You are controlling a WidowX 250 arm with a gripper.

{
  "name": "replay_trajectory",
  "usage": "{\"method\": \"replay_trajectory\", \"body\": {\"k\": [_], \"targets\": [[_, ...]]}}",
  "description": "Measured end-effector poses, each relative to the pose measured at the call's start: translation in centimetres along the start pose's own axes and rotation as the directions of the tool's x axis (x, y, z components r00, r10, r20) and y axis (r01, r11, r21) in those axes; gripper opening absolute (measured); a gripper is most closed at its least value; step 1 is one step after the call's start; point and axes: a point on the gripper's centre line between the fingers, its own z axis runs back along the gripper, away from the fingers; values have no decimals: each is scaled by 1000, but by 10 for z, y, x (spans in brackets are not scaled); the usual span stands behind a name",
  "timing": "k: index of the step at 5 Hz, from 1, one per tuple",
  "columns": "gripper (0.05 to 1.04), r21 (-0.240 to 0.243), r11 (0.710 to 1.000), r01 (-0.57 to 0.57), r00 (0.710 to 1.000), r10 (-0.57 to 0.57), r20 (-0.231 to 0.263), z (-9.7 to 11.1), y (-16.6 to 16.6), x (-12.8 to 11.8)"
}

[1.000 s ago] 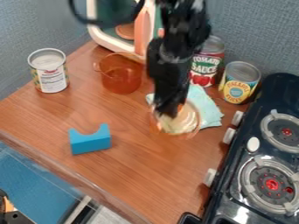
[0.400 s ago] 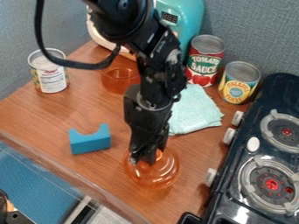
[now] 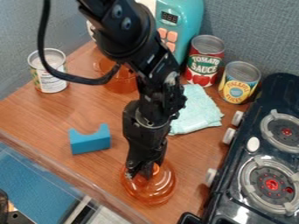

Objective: Moved the object to the lower right side of the table

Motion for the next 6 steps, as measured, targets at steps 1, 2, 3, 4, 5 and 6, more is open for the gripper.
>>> {"method": "replay_trajectory", "body": {"k": [1, 2, 3, 4, 5, 6], "targets": [[442, -14, 1000, 4, 1000, -4, 17, -5, -3, 2], [751, 0, 1000, 23, 1000, -23, 8, -7, -8, 0], [992, 39, 999, 34, 999, -35, 22, -7, -4, 2], [1004, 40, 999, 37, 999, -38, 23, -3, -2, 1], [1001, -5, 999, 47, 999, -47, 13, 15, -6, -3], [1001, -33, 994, 102, 993, -103, -52, 41, -13, -6]]}}
